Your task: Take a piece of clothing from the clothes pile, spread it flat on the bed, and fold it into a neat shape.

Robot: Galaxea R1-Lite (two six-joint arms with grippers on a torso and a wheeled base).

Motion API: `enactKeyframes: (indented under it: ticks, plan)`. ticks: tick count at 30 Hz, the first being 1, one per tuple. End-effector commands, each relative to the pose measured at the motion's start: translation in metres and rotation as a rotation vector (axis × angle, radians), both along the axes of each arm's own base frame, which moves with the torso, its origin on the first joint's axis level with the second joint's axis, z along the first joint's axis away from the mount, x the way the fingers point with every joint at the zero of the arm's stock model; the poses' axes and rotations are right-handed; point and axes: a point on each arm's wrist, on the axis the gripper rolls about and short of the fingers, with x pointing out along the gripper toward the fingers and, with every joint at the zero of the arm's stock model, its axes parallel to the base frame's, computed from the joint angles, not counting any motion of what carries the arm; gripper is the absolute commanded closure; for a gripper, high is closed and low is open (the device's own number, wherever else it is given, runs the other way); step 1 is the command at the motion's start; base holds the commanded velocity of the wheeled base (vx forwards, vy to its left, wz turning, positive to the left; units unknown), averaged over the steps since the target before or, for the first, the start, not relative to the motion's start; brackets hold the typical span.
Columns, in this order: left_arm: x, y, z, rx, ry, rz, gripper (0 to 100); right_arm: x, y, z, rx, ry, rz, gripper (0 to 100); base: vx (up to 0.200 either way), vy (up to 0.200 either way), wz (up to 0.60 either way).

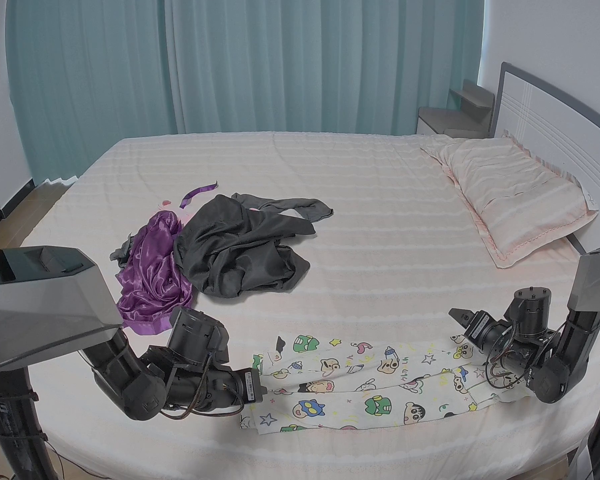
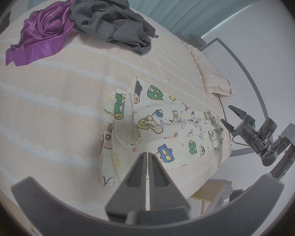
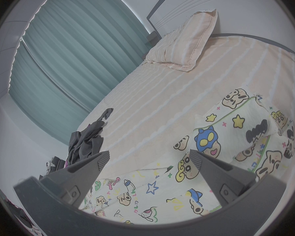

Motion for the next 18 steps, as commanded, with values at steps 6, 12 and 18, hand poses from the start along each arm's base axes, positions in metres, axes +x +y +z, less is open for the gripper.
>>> enactKeyframes:
  ticks: [6,12,18]
  plan:
    - [0.034,-0.004,0.02,-0.131,-0.054,0.127,0,0.0,0.0,-0.001,0.0,0.002,0.0,0,0.0,0.0,0.0]
    - [0.052,-0.008,0.004,-0.123,-0.052,0.145,0,0.0,0.0,-0.001,0.0,0.002,0.0,0,0.0,0.0,0.0]
    - [0.055,-0.018,-0.012,-0.094,-0.042,0.14,0,0.001,0.0,-0.003,-0.001,0.006,0.0,0,0.0,0.0,0.0]
